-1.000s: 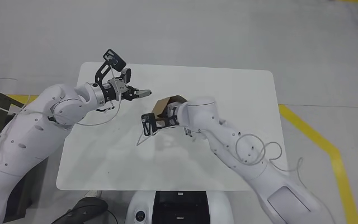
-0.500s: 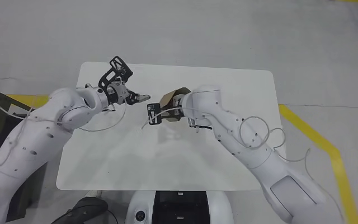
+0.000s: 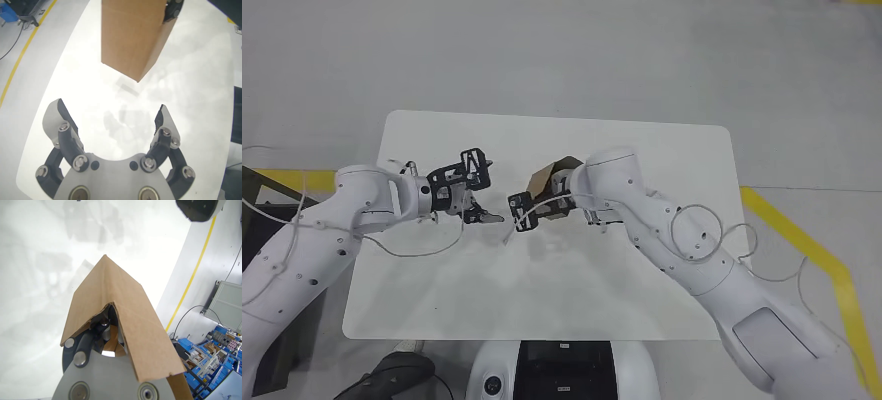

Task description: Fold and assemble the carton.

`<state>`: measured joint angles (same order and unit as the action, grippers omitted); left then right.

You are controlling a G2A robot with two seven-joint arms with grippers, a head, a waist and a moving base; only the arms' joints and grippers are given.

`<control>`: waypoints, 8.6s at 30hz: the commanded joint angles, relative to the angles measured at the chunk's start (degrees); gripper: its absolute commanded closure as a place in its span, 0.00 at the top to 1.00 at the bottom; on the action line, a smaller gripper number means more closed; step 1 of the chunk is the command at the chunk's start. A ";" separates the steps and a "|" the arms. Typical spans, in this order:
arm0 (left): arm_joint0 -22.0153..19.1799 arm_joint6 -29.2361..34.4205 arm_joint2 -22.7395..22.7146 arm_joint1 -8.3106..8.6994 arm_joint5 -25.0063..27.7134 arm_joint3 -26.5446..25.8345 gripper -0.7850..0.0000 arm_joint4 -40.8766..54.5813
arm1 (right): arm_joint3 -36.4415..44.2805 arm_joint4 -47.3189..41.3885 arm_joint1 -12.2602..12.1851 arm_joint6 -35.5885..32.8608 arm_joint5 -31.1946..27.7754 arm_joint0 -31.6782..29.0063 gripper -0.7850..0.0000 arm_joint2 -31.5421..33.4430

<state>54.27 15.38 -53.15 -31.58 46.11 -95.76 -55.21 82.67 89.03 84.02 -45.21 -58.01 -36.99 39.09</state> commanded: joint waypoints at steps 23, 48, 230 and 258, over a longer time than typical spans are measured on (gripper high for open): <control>-3.82 -9.20 3.61 -4.68 6.11 3.48 1.00 -6.72 | 4.73 3.15 -0.10 4.68 0.37 -1.01 0.00 -4.52; -5.57 -7.53 4.50 -6.82 11.89 6.39 1.00 -6.36 | 2.88 0.56 -0.13 5.47 0.01 1.66 0.00 -8.55; 17.08 -12.76 -20.00 -6.20 0.44 6.15 1.00 -4.89 | -15.39 -9.38 -11.90 43.63 11.76 -22.90 0.28 21.16; 19.28 -11.50 -23.63 -5.90 0.70 3.38 1.00 -4.81 | 29.68 -9.54 -15.13 -1.60 3.54 -25.57 0.00 23.24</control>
<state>73.55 3.89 -76.78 -37.48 46.81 -92.38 -60.02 111.23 79.68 68.94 -43.57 -54.06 -63.08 62.67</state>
